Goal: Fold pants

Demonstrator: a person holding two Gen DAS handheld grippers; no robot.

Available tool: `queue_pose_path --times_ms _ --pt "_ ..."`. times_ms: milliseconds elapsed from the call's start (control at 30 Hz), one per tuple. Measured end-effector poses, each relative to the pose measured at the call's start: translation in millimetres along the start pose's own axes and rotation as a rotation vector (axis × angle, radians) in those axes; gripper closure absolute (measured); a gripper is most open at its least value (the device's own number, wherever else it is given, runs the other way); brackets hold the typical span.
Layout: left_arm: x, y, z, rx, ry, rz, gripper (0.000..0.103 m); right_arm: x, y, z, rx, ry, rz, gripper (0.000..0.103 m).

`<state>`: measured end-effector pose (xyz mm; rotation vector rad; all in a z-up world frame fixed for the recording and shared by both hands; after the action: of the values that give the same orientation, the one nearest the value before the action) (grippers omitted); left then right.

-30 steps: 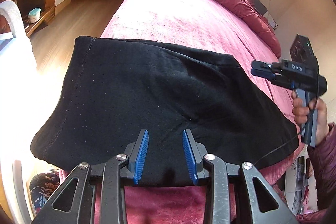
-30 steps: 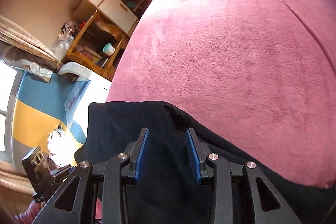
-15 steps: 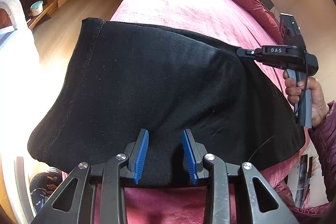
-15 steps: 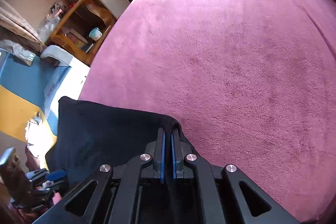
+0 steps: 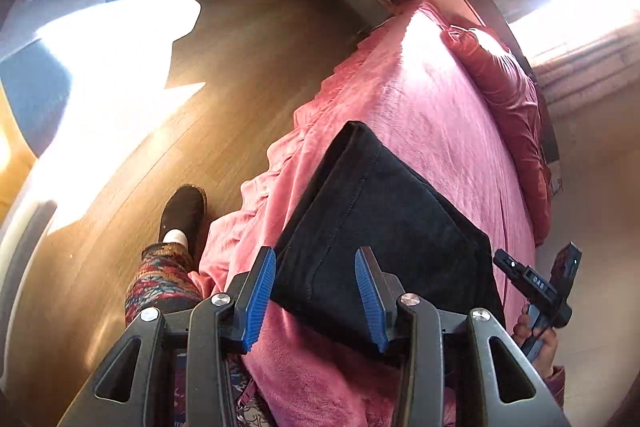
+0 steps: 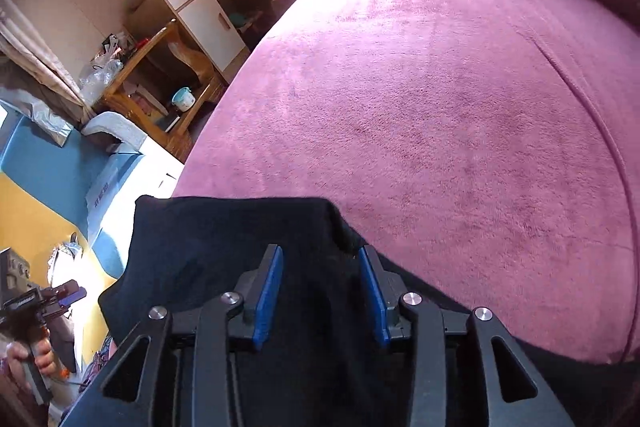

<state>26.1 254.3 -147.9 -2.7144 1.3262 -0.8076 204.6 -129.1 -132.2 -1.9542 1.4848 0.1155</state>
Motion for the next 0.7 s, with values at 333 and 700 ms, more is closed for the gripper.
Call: queue_pose_path --times_ms 333,700 --pt "-14 19 34 -0.109 -0.007 -0.102 0.067 -28 89 -24 -0.036 -0.021 -0.058 0.059" --pt "14 9 13 0.026 -0.035 0.083 0.096 -31 160 -17 -0.087 -0.063 0.011 0.059"
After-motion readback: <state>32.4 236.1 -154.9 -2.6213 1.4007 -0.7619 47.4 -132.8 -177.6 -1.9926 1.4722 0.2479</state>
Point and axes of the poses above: each gripper's, at about its wrist camera, not at the fingertips, and z roughly the way its jaws point, x to its right, y to its underside, the point moved 5 cm from there along z, roughly the way its jaws point, and after that the axes turned 9 degrees about -y, right-handed, at the moved point
